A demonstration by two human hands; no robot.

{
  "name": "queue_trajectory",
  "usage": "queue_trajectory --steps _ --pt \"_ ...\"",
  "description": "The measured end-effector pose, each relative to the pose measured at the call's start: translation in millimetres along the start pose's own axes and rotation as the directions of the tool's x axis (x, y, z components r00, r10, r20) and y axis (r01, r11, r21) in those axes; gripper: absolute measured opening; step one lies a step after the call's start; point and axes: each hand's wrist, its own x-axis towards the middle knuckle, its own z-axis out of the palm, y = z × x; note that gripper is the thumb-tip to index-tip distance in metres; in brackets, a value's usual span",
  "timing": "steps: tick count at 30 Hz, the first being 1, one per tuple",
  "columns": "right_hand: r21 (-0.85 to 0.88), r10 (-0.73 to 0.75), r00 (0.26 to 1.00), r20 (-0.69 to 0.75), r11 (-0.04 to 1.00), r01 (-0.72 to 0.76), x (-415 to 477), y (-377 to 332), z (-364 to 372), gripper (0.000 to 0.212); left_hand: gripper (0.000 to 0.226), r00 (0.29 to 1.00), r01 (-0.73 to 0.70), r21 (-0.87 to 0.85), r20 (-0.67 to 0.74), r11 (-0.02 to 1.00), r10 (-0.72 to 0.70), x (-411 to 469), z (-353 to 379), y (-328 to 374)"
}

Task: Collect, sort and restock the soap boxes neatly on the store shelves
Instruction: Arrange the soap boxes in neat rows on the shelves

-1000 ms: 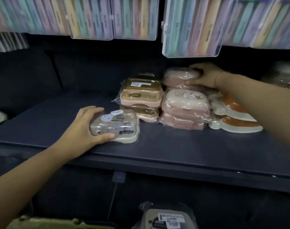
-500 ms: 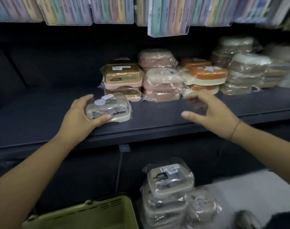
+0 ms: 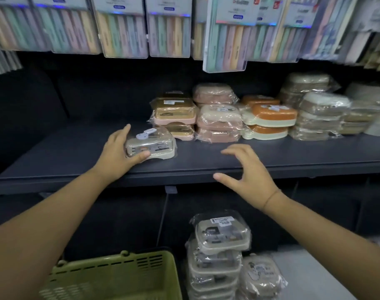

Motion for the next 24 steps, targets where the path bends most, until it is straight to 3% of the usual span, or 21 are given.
queue_trajectory --steps 3,5,7,10,14,24 --pt "-0.084 -0.123 0.985 0.124 0.987 0.134 47.8 -38.2 31.5 0.066 0.108 0.998 0.048 0.195 0.039 0.980 -0.057 -5.4 -19.9 -21.3" --pt "-0.191 -0.188 0.961 0.204 0.955 0.227 73.4 -60.3 60.3 0.069 0.124 0.987 0.074 0.417 0.098 0.906 -0.126 -10.8 -40.3 -41.9" --pt "-0.281 -0.198 0.945 0.261 0.921 0.271 89.8 -80.5 90.4 0.068 0.128 0.976 0.073 0.507 0.139 0.859 -0.165 -15.5 -58.8 -62.4" --pt "-0.325 -0.162 0.953 0.257 0.914 0.243 103.0 -108.3 131.2 0.066 0.134 0.986 0.054 0.533 0.104 0.845 -0.129 -20.2 -67.9 -78.6" --pt "-0.316 -0.129 0.962 0.241 0.927 0.203 133.6 -129.5 175.2 0.063 0.123 0.997 0.044 0.569 0.024 0.821 -0.070 -20.9 -62.2 -82.8" --pt "-0.317 0.103 0.975 0.196 0.948 -0.036 252.7 -109.0 216.6 0.061 0.117 0.999 0.039 0.589 0.007 0.807 -0.053 -21.7 -57.8 -87.1"
